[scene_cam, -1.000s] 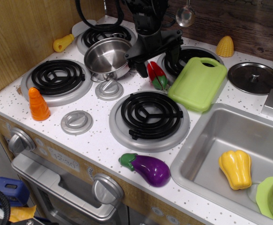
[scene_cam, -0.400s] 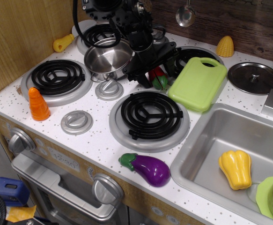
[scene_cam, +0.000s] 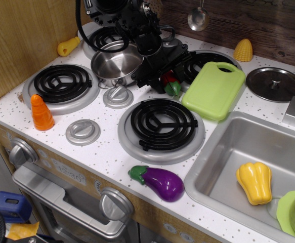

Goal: Put pepper in pot or pan

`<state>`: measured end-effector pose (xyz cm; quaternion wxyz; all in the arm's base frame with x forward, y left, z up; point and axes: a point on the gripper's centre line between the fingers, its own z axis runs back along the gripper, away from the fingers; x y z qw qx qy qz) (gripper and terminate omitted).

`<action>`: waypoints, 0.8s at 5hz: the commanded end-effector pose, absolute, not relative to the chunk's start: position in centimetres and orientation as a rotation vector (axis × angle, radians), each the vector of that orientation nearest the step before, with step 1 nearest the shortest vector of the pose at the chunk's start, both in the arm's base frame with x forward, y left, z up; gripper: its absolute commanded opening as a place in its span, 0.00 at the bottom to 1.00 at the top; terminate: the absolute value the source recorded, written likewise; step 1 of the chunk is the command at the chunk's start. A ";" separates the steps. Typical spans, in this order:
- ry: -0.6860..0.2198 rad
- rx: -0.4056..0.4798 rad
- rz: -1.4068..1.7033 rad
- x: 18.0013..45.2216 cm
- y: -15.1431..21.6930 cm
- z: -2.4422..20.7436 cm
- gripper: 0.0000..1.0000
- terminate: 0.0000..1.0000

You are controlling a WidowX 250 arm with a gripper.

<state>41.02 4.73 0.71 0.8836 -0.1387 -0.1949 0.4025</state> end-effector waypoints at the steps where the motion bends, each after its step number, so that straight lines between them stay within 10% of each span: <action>1: -0.449 -0.204 0.808 41.1 6.3 6.8 0.00 0.00; 2: -0.423 -0.113 0.796 40.0 7.3 10.7 0.00 0.00; 4: -0.507 0.008 0.732 39.1 11.1 10.9 0.00 0.00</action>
